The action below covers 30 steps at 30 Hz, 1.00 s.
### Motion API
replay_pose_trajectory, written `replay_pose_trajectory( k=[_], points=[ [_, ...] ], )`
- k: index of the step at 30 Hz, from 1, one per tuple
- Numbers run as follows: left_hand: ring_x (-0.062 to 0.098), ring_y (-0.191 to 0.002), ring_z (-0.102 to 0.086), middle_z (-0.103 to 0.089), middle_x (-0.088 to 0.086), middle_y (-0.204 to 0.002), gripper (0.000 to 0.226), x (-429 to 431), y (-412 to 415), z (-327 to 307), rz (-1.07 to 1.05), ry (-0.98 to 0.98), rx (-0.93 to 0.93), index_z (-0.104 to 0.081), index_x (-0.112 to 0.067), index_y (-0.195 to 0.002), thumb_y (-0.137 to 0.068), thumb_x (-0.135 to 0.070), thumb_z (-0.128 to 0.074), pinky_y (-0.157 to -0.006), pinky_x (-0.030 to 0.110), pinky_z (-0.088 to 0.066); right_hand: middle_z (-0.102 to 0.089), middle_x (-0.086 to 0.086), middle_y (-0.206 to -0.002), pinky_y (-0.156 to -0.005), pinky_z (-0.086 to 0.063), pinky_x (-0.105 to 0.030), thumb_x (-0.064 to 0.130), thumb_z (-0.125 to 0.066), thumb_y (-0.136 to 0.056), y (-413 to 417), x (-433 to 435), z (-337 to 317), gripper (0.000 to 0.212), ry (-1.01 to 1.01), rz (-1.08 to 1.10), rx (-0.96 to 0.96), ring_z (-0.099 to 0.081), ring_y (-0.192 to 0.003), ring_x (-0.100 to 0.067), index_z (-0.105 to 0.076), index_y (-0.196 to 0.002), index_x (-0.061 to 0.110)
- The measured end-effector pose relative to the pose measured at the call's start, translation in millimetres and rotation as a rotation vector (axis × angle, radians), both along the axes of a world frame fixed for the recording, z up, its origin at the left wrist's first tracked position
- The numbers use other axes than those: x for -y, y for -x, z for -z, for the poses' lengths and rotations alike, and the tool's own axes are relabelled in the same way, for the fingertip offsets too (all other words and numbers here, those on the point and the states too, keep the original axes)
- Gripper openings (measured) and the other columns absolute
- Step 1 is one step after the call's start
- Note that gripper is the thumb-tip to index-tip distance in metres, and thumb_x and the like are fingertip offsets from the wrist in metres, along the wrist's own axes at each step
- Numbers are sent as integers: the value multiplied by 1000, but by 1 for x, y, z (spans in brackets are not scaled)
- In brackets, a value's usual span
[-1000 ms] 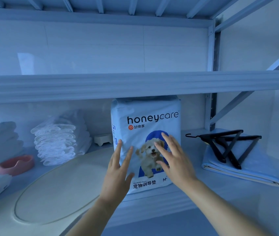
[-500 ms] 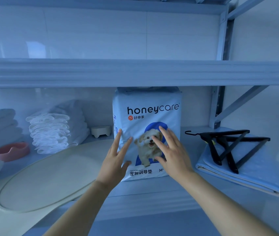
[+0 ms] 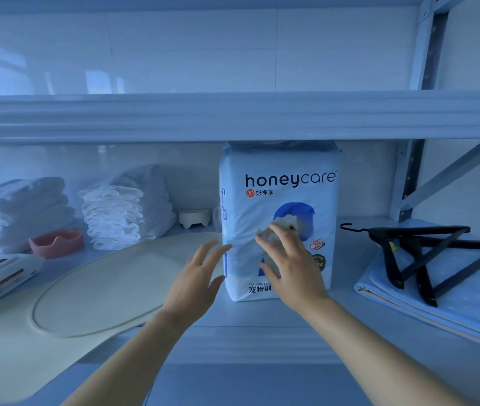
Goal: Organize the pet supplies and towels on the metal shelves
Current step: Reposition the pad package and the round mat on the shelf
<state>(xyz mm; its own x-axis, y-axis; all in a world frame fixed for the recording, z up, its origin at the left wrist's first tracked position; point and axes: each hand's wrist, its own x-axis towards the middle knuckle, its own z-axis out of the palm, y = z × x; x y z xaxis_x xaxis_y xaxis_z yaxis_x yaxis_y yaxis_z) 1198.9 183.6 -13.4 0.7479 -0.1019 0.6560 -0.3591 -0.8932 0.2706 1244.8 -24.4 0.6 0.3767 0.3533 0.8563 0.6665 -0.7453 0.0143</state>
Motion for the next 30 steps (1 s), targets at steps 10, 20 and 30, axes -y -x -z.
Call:
replay_pose_trajectory(
  k=[10, 20, 30],
  points=[
    [11, -120, -44, -32, -17, -139, 56, -89, 28, 4, -167, -108, -171, -30, -38, -139, -89, -36, -55, -83, 36, -51, -53, -6, -130, -62, -57, -32, 20, -79, -72, 18, -93, 6, 52, 61, -130, -56, -56, -112, -23, -60, -120, 21],
    [10, -129, -39, -36, -15, -143, 47, -180, 44, 26, -235, -210, -500, -45, -39, -130, -86, -58, -48, -100, 30, -39, -30, 3, -149, -84, -53, -35, 27, -61, -89, 28, -167, 29, 46, 156, -192, -335, -33, -134, -16, -50, -133, 27],
    [8, -119, -49, -53, -18, -127, 65, -227, 63, 34, -217, -122, -523, -58, -38, -119, -69, -72, -33, -97, 27, -42, -23, 14, -149, -101, -40, -31, 42, -60, -87, 27, -219, 44, 46, 215, -236, -590, -26, -135, -8, -49, -131, 34]
  ],
)
